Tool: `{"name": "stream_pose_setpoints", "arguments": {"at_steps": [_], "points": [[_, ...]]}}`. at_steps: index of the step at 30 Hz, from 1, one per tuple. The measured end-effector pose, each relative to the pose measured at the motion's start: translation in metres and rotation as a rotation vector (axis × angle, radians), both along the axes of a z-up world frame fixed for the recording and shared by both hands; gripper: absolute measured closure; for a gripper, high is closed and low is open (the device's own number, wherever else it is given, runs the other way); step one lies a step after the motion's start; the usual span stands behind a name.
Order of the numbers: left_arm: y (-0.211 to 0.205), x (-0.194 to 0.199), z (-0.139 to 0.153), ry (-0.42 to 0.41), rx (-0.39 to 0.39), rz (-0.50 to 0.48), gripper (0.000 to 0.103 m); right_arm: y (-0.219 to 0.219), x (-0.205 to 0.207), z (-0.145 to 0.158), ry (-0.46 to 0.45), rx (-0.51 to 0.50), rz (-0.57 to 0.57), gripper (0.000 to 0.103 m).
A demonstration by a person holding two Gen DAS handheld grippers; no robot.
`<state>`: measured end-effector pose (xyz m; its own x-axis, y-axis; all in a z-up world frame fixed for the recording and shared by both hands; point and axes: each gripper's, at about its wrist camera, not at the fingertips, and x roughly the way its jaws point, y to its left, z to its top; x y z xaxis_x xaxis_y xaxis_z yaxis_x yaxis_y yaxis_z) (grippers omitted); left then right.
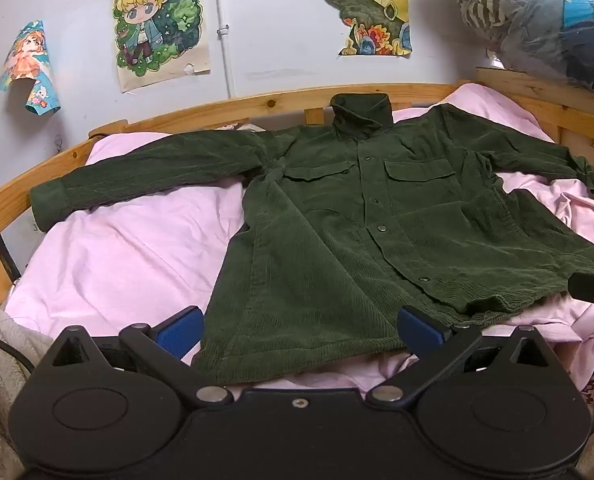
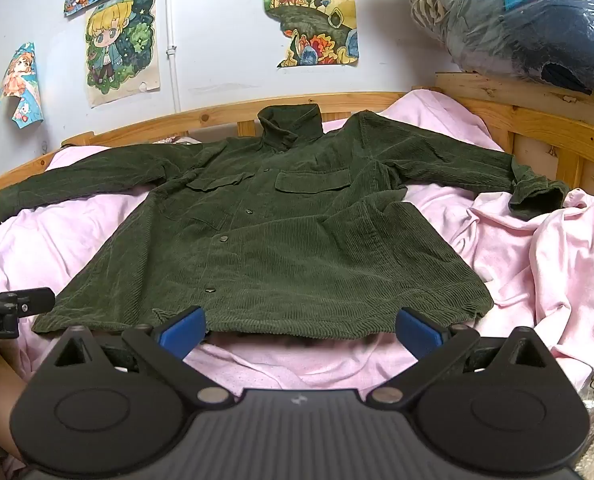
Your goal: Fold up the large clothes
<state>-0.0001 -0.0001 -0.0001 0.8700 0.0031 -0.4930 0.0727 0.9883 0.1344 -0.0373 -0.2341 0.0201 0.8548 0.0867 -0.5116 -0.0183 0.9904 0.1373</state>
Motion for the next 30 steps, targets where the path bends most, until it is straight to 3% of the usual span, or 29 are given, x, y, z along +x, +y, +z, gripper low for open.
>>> {"name": "stream_pose_setpoints", "arguments": {"at_steps": [30], "points": [[0.0000, 0.0001, 0.0000, 0.006, -0.001, 0.000, 0.000, -0.0055, 0.0005, 0.0004, 0.001, 0.005, -0.001, 0.000]]}}
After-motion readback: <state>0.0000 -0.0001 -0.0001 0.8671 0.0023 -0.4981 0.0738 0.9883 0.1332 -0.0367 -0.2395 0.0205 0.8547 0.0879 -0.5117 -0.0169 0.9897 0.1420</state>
